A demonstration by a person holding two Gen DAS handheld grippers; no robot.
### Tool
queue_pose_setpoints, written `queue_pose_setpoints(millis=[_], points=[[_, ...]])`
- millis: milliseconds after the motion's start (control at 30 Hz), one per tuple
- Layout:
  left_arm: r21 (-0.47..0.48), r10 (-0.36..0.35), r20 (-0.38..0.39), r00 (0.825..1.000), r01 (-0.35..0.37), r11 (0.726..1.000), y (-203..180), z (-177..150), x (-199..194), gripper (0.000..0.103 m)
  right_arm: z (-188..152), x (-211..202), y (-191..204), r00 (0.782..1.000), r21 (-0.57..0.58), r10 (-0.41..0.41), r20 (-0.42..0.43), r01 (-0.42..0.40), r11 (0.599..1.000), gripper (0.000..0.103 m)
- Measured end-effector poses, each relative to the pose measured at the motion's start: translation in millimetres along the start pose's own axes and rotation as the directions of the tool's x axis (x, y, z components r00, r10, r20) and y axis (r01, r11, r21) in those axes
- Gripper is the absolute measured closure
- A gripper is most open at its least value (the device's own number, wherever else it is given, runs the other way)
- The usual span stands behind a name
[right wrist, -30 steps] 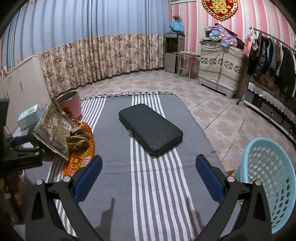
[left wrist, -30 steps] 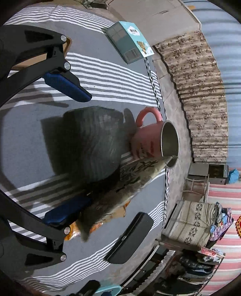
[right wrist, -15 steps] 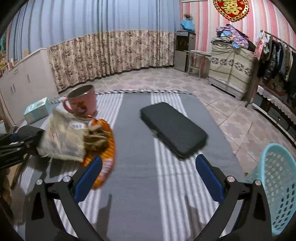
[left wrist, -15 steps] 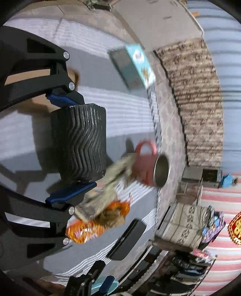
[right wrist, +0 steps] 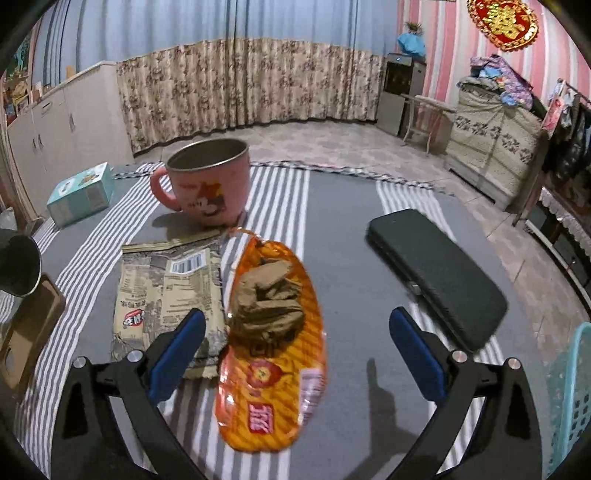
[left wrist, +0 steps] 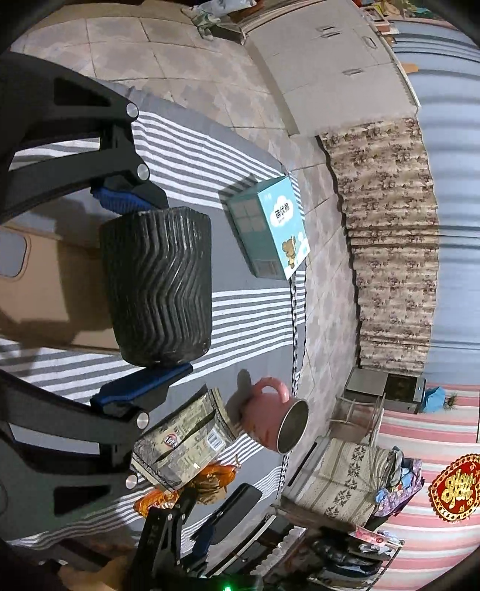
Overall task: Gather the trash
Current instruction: 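Lift the black ribbed roller with the left tool while the right tool grasps the brown paper bag, then carry the black roller and brown paper bag over the blue basket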
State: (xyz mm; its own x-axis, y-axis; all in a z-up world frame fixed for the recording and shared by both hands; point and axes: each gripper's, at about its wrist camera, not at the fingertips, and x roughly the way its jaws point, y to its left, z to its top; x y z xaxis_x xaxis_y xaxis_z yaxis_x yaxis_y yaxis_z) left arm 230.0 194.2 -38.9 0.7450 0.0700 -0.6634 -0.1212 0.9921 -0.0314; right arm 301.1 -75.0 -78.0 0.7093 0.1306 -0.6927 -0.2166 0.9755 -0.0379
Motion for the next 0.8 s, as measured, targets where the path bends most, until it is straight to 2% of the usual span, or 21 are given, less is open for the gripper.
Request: queue_pose_setpoints(millis=[33,133,200,333,467,633,800], points=[[0.004,0.005,0.004,1.0,-0.005,1.0,-0.4,0.9,1.0,0.034,0.4,1.4,2.6,1.0,-0.011,0.003,-0.002,-0.003,1.0,0.023],[0.001,0.002,0.005,1.0,-0.002,1.0,-1.8,1.8,4.2,0.034,1.5,6.4,11.5,0.999,-0.048,0.037,-0.026,-0.038,0.998,0.049],[0.004,0.003,0.001,1.0,-0.003,1.0,-4.4,2.2,6.2,0.034,1.3,5.8,15.3,0.998,-0.065,0.056,-0.025,-0.058,0.996,0.059],[0.043,0.018,0.007,1.0,-0.018,0.999,-20.5,5.4,4.5,0.034,4.4,-10.8,11.0,0.997,-0.06,0.065,0.035,-0.063,0.996,0.059],[0.052,0.001,0.024,1.0,-0.002,0.999,-38.5,11.6,-5.4,0.034,8.7,-40.5,-12.3,0.993,-0.022,0.057,0.103,-0.055,0.998,0.059],[0.079,-0.034,0.066,0.997,0.029,0.996,-73.6,22.3,-23.9,0.034,3.8,-88.3,-71.9,0.988,0.071,0.016,0.156,-0.027,0.997,0.059],[0.146,-0.088,0.113,0.99,0.071,0.987,-129.4,31.3,-43.8,0.034,-17.9,-138.4,-136.5,0.978,0.161,-0.078,0.192,0.047,0.986,0.059]])
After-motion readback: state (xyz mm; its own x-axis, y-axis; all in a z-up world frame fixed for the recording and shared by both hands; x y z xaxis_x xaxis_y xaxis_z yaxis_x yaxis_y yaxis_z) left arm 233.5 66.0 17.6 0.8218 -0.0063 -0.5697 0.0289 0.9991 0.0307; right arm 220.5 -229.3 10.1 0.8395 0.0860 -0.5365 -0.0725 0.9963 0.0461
